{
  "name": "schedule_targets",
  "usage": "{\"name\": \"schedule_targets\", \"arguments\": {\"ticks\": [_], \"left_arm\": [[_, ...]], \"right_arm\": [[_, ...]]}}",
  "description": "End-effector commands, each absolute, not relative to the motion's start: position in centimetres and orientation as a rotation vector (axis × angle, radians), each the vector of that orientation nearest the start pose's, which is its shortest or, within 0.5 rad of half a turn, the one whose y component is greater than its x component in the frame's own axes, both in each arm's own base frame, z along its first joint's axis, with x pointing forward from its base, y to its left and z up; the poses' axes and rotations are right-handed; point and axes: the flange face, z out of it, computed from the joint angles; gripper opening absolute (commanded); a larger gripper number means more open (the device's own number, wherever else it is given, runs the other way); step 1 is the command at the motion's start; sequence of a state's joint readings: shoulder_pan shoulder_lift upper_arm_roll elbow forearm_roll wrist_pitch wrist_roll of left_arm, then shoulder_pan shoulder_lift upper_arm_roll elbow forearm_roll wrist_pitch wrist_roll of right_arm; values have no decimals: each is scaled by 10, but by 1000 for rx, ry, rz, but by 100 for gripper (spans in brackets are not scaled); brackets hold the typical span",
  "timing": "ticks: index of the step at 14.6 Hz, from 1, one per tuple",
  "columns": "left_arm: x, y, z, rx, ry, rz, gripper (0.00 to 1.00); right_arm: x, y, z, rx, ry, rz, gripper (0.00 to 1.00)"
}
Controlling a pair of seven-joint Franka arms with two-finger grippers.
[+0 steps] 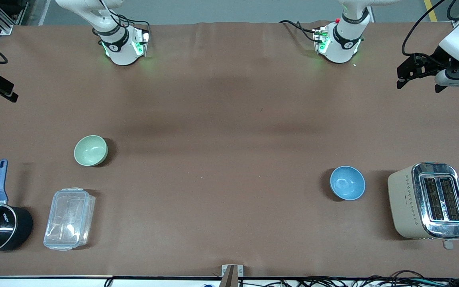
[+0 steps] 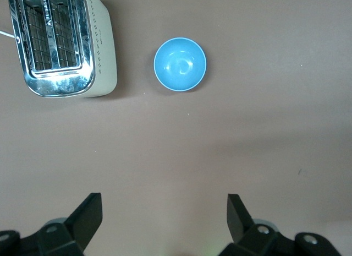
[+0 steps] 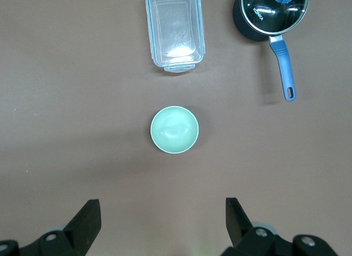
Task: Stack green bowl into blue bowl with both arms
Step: 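Move the right gripper to the green bowl while the left gripper reaches the blue bowl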
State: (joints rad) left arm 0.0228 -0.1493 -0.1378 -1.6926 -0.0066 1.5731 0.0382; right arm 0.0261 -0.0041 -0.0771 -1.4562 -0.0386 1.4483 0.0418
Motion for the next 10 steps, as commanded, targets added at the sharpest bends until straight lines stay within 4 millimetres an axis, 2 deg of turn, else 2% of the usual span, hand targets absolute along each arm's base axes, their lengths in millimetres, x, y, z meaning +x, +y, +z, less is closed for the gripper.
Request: {"name": "schedule_targets", "arguments": {"ticks": [1, 3, 5, 8, 9, 10], "left_arm": [[505, -64, 650, -3144, 261, -36, 100], [514, -61, 649, -3141, 246, -32, 100], [533, -59, 633, -3140, 237, 20, 100], [567, -50, 580, -3115, 208, 78, 100], [578, -47, 560, -3094, 204, 66, 100], [587, -42, 538, -3095, 192, 54, 100]], "right_arm": [[538, -36, 673, -3157, 159, -7, 100], [538, -36, 673, -3157, 159, -7, 100], [538, -36, 672, -3157, 149, -4, 100], [537, -36, 665, -3160, 113, 37, 100], [537, -39, 656, -3161, 121, 66, 100], [538, -49, 637, -3159, 144, 113, 100]]}}
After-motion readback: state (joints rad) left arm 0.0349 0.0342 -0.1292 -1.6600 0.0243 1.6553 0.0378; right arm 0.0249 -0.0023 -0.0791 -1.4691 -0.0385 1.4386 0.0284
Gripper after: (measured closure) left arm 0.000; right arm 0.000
